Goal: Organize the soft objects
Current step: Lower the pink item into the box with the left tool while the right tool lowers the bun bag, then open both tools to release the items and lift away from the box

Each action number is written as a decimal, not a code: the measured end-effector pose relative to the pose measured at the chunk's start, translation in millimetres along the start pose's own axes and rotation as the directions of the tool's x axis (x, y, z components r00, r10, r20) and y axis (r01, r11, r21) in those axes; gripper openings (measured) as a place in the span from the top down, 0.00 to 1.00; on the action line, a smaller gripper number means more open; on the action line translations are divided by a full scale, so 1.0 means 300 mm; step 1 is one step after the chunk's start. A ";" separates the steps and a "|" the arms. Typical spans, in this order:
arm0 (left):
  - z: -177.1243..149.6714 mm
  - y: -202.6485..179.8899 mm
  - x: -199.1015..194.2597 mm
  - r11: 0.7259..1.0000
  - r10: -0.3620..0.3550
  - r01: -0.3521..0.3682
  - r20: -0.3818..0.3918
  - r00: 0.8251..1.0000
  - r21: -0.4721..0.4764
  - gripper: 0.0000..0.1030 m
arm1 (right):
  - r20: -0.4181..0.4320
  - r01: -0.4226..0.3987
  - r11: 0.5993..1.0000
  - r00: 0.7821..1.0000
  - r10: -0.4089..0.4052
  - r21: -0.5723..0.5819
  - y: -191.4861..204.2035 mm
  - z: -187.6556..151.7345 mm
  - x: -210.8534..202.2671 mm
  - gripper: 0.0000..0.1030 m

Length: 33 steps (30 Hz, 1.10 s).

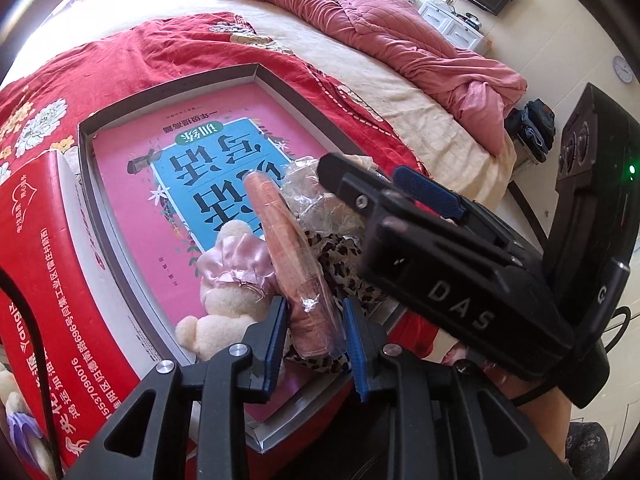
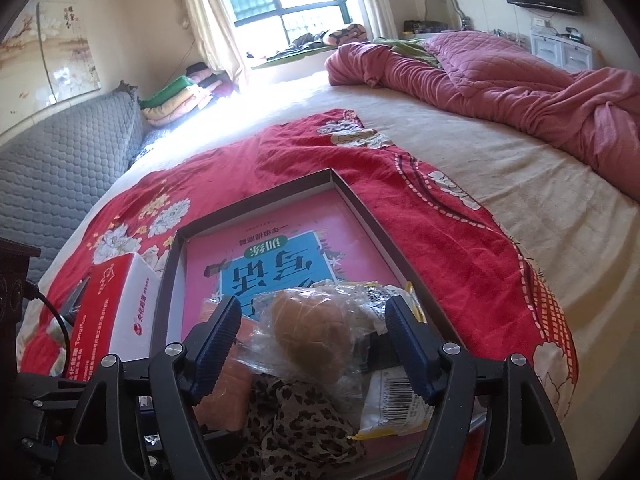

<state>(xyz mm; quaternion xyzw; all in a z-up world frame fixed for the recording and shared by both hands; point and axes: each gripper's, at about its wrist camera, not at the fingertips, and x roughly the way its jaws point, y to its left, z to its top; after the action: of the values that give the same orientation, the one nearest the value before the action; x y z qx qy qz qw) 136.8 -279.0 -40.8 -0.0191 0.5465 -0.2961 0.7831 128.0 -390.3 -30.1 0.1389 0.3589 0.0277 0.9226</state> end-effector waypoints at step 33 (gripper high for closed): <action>-0.042 -0.004 -0.110 1.000 0.025 -0.025 0.039 0.999 -0.002 0.48 | 0.102 0.076 0.993 0.991 -0.085 0.093 -0.062 -0.010 -0.137 0.25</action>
<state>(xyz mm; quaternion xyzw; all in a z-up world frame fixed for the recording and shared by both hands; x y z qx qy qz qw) 118.0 -260.4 -17.6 -0.0186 0.5313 -0.2857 0.7973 94.7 -413.7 -10.4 0.1664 0.3156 -0.0330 0.9336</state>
